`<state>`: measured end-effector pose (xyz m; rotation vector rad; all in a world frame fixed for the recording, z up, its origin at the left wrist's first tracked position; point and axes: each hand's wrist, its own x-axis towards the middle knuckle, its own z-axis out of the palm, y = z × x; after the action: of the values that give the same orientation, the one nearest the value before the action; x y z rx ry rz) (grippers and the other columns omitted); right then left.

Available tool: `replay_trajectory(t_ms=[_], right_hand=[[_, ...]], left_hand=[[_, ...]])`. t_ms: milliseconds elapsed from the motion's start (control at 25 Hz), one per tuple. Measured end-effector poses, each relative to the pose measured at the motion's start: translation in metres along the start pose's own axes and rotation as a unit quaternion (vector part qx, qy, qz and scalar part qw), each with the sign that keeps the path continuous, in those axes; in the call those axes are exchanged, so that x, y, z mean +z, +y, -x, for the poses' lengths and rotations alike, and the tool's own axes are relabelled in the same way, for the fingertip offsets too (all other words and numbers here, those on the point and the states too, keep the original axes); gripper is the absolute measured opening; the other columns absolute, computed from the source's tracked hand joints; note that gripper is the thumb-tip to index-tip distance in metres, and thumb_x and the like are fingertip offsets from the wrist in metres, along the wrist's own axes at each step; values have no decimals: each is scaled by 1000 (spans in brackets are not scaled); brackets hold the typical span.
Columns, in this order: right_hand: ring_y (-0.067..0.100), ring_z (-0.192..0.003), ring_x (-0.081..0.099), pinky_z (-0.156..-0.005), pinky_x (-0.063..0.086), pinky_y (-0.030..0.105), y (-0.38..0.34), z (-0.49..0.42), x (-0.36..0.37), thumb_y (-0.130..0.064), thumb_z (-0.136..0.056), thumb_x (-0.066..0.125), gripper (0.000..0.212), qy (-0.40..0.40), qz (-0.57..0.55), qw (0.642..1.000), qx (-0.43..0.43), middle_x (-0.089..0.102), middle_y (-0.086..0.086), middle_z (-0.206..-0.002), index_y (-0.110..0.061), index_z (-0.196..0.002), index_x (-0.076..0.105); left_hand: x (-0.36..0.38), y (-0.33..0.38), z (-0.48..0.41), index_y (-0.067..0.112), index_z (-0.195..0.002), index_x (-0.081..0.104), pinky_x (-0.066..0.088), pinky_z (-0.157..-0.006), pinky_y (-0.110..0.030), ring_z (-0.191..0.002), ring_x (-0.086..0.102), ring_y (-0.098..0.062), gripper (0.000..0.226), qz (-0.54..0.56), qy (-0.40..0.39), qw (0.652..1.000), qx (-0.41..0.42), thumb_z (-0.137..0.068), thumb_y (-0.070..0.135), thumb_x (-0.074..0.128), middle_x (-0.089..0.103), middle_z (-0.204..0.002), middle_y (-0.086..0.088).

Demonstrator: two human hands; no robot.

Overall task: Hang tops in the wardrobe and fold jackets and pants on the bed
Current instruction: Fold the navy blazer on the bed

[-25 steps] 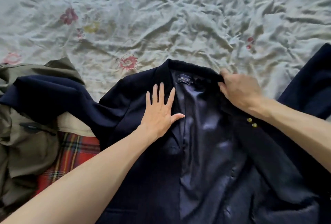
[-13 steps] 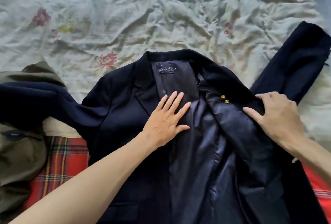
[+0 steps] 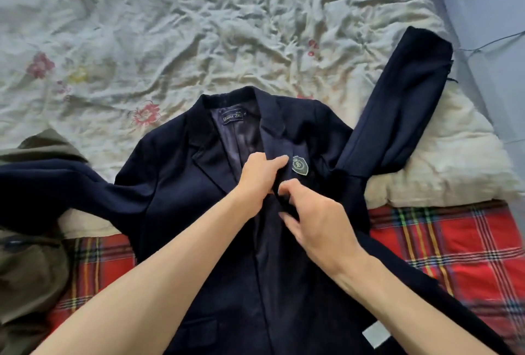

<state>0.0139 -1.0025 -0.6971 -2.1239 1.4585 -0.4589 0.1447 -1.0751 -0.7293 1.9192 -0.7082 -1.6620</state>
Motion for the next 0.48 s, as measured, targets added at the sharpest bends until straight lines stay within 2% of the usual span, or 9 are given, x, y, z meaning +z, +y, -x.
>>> replay_trajectory(t_ms=[80, 120, 200, 280, 320, 360, 440, 480], right_hand=[[20, -77, 63, -51, 51, 36, 16, 25, 22, -9, -67, 77, 67, -9, 55, 997, 62, 56, -5, -95, -24, -127, 49], [22, -77, 63, -49, 50, 36, 26, 44, 28, -8, -62, 78, 70, -8, 92, 991, 101, 56, -4, -94, -23, -125, 50], [23, -69, 61, -46, 45, 33, 44, 81, 34, -5, -59, 78, 54, -7, 160, 976, 149, 55, -4, -83, -21, -105, 55], [23, -60, 54, -45, 44, 34, 45, 108, 31, -7, -71, 64, 23, 24, 189, 969, 157, 50, -3, -73, -15, -90, 55], [25, -60, 54, -45, 45, 35, 39, 113, 28, -11, -77, 52, 15, 47, 170, 972, 153, 52, -2, -73, -13, -91, 55], [26, -63, 57, -47, 46, 35, 29, 112, 25, -14, -79, 43, 23, 61, 126, 978, 153, 57, -1, -77, -13, -98, 56], [22, -77, 61, -60, 49, 36, -2, 102, 27, -13, -79, 41, 43, 46, -10, 986, 162, 67, -4, -101, -17, -120, 56], [20, -82, 60, -67, 49, 37, -19, 100, 35, -11, -78, 44, 52, 23, -69, 984, 162, 66, -6, -109, -20, -128, 52]], left_hand=[[-6, -6, -10, 4, -79, 60, 39, -57, -30, -71, 53, -22, 29, -119, 87, 987, 56, -92, 30, 62, 60, -75, -5], [-12, -7, -13, 3, -77, 58, 36, -55, -31, -69, 49, -21, 32, -134, 100, 983, 70, -93, 30, 61, 57, -72, -4], [-21, -3, -20, -3, -83, 60, 35, -49, -29, -66, 48, -21, 35, -149, 106, 979, 96, -95, 31, 60, 58, -75, -6], [-27, 0, -21, -6, -96, 62, 42, -44, -27, -66, 54, -24, 38, -157, 99, 977, 100, -95, 32, 60, 64, -89, -13], [-28, -2, -23, -4, -100, 63, 47, -48, -29, -72, 57, -26, 37, -158, 100, 978, 95, -96, 32, 58, 66, -97, -15], [-28, -4, -21, -1, -103, 63, 50, -57, -31, -81, 59, -28, 36, -161, 104, 978, 87, -97, 34, 56, 66, -104, -16], [-32, -12, -12, 4, -111, 62, 52, -80, -37, -97, 61, -31, 42, -128, 83, 988, 37, -96, 43, 53, 64, -118, -17], [-37, -21, -3, 8, -110, 63, 53, -85, -39, -99, 63, -30, 43, -95, 55, 994, 4, -93, 47, 55, 65, -121, -15]])
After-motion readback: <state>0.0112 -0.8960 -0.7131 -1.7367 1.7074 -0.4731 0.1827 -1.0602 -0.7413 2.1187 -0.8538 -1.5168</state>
